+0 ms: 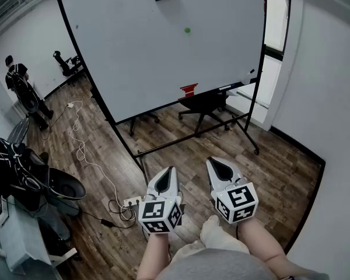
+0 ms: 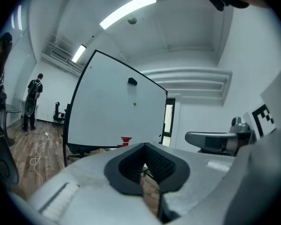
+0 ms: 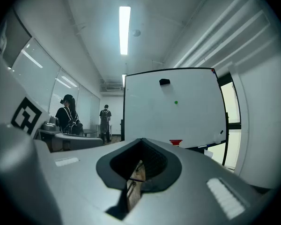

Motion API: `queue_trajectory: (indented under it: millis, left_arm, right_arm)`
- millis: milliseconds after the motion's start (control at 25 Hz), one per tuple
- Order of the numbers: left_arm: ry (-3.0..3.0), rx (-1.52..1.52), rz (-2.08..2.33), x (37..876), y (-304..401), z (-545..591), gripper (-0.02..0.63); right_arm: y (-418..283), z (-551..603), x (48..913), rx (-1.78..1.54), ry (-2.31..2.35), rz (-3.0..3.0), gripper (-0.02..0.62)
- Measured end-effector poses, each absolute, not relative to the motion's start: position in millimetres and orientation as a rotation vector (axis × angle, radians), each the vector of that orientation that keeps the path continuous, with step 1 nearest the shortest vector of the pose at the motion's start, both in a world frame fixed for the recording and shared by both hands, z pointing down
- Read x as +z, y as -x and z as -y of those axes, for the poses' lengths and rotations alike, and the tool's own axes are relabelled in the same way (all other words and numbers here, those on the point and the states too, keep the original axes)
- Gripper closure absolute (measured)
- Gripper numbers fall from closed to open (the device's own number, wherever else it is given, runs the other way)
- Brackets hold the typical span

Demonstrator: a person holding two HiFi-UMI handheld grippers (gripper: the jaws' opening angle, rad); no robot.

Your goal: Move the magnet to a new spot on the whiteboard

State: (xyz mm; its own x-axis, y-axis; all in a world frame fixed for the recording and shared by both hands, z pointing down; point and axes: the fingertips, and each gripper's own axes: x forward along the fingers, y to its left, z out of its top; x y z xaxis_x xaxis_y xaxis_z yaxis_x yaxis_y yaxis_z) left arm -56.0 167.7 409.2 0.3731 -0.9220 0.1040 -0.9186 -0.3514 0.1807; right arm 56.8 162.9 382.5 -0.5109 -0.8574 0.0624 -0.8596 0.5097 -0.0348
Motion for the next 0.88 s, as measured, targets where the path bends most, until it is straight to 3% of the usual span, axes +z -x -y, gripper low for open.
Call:
queue_trajectory:
  millis: [880]
  left_arm:
    - [-2.426, -0.012, 1.596, 417, 56, -150, 0.601]
  right_arm:
    - [-42, -154, 373, 0.081, -1.497, 2.757, 0.595]
